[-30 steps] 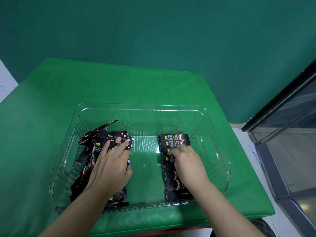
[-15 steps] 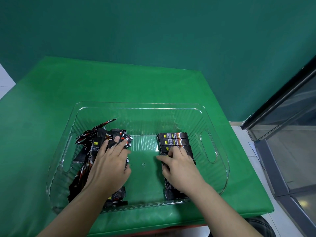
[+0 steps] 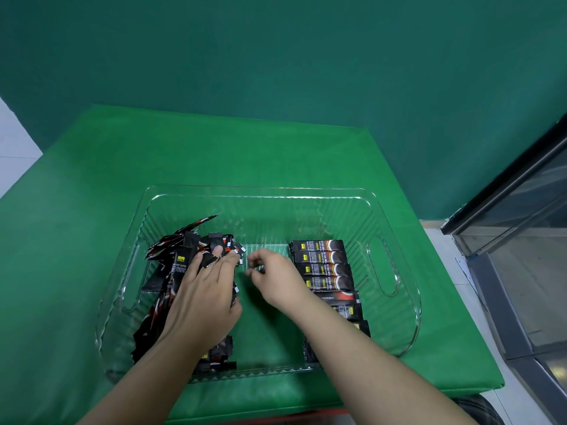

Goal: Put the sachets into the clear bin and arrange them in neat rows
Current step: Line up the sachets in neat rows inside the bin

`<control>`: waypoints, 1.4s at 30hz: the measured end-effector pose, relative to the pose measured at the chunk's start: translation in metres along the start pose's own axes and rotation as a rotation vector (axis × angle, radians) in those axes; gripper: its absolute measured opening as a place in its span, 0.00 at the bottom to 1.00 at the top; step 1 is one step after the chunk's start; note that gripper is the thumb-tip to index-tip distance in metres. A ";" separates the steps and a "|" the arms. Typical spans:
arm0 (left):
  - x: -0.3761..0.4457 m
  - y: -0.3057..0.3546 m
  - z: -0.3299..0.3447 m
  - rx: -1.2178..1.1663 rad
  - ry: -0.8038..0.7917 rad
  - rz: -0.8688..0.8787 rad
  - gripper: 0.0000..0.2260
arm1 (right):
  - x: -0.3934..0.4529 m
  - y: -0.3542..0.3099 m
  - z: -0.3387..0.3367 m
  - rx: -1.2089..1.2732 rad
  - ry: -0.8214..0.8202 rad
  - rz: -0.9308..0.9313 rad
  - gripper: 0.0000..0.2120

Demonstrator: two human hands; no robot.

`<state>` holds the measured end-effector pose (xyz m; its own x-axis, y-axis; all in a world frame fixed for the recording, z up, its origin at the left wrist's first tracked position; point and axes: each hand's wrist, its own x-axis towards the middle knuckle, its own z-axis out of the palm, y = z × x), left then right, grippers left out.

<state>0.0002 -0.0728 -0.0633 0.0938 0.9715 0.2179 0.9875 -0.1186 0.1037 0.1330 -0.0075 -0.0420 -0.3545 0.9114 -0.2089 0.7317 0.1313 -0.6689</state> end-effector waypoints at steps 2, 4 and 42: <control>0.000 0.000 -0.001 0.000 0.015 -0.008 0.33 | 0.011 -0.005 0.005 0.127 -0.014 0.073 0.13; 0.001 0.001 -0.002 0.000 0.024 -0.015 0.35 | 0.019 -0.009 0.011 0.228 -0.009 0.131 0.12; 0.000 0.002 -0.003 -0.023 -0.073 -0.032 0.30 | -0.044 0.027 -0.078 -0.249 0.107 -0.070 0.09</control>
<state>0.0014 -0.0737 -0.0605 0.0723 0.9871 0.1425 0.9870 -0.0914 0.1321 0.2133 -0.0133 0.0048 -0.3556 0.9310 -0.0831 0.8327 0.2751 -0.4806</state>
